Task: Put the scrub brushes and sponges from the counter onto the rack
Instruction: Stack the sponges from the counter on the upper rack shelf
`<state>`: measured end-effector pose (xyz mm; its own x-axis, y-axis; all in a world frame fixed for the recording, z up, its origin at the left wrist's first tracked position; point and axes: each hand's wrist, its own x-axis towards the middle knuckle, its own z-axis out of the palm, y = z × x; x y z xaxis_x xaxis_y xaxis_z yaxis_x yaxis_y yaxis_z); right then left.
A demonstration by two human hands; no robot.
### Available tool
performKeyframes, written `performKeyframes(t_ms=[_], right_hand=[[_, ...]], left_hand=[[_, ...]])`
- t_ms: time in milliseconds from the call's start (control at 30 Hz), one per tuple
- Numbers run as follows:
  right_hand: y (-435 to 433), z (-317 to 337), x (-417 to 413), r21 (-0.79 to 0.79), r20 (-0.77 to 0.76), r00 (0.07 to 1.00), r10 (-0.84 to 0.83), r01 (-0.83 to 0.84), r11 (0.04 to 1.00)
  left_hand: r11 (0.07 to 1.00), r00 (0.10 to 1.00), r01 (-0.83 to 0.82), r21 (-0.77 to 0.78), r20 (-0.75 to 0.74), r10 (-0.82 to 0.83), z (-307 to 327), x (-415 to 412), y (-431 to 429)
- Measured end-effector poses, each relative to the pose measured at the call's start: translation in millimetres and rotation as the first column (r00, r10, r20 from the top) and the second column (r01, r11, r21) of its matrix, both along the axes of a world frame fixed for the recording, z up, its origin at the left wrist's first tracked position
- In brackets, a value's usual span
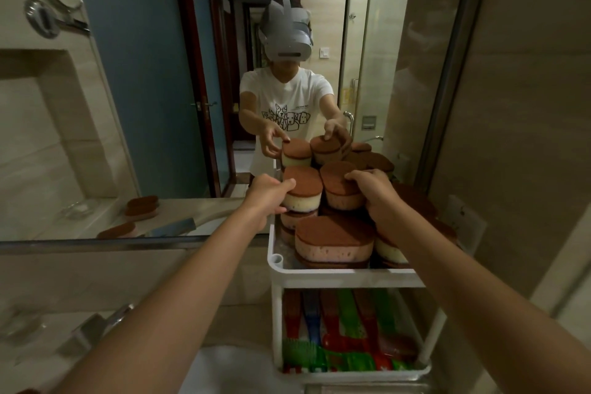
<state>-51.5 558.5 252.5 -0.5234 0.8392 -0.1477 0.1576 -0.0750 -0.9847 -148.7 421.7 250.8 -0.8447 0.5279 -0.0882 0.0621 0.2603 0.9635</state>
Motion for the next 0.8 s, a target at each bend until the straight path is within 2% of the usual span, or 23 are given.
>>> performKeyframes(t_ms=[267, 500, 667, 800], right_hand=[[-3, 0, -4, 0.006, 0.005, 0.998, 0.057, -0.057, 0.998], [-9, 2, -4, 0.141, 0.193, 0.976, 0.102, -0.130, 0.981], [-9, 4, 1, 0.262, 0.231, 0.965, 0.121, -0.182, 0.948], [-10, 4, 4, 0.254, 0.326, 0.929, 0.178, -0.267, 0.930]], left_hand=[[0.998, 0.999, -0.051, 0.048, -0.011, 0.051, -4, -1, 0], [0.992, 0.996, -0.089, 0.091, 0.026, 0.087, -9, -1, -1], [0.991, 0.994, -0.098, 0.092, -0.038, 0.102, -9, 3, 0], [0.993, 0.987, -0.118, 0.025, -0.109, 0.120, -7, 5, 0]])
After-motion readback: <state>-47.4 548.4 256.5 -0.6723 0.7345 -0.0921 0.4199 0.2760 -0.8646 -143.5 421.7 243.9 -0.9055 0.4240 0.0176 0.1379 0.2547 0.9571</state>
